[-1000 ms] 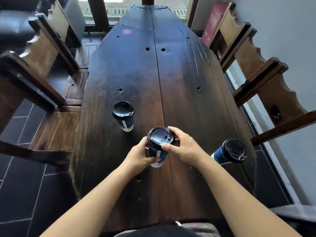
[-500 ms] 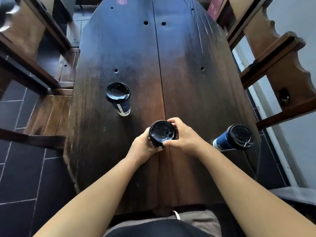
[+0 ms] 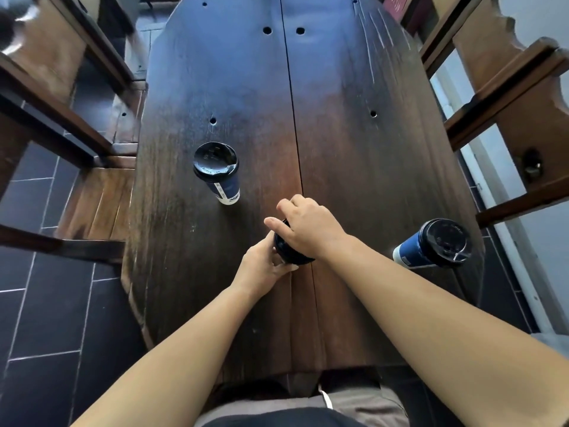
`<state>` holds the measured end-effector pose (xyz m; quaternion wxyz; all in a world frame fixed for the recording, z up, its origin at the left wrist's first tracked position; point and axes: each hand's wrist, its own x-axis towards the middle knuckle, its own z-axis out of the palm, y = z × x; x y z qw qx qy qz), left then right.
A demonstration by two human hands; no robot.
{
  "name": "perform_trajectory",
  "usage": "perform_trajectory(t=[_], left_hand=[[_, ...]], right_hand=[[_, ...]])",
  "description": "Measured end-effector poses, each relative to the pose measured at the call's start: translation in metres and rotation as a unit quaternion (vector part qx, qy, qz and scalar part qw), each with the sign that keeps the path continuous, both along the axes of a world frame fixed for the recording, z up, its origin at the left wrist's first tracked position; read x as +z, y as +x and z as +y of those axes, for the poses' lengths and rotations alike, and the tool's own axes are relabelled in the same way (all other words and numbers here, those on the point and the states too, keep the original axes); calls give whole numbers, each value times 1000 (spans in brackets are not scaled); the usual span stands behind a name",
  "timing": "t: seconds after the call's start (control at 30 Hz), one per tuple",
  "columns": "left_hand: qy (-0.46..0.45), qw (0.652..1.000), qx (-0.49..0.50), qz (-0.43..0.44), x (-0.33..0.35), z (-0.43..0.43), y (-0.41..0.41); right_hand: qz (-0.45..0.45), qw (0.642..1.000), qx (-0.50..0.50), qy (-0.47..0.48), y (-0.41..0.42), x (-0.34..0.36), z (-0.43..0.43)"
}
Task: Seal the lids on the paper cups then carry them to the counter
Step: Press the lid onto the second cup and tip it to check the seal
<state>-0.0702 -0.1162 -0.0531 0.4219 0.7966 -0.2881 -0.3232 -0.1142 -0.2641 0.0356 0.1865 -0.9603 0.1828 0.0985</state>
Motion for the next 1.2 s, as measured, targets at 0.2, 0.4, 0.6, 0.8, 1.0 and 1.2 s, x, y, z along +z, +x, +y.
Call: perform_trajectory(t=[0.2, 0.4, 0.6, 0.8, 1.0, 1.2], left_hand=[[0, 1000, -6, 3, -2, 2, 3], [4, 1000, -6, -4, 1, 2, 2], [24, 1000, -5, -1, 5, 2, 2], [34, 999, -5, -3, 4, 2, 3], [34, 999, -13, 6, 3, 3, 2], [40, 997, -57, 25, 19, 3, 7]], right_hand=[[-48, 997, -42, -38, 2, -27, 6], [-58, 996, -55, -46, 4, -30, 8], [-65, 995, -50, -58, 4, -34, 8], [-64, 995, -53, -48, 3, -35, 8], [-51, 997, -45, -32, 3, -30, 8], [-36, 993, -109, 20, 0, -16, 6]])
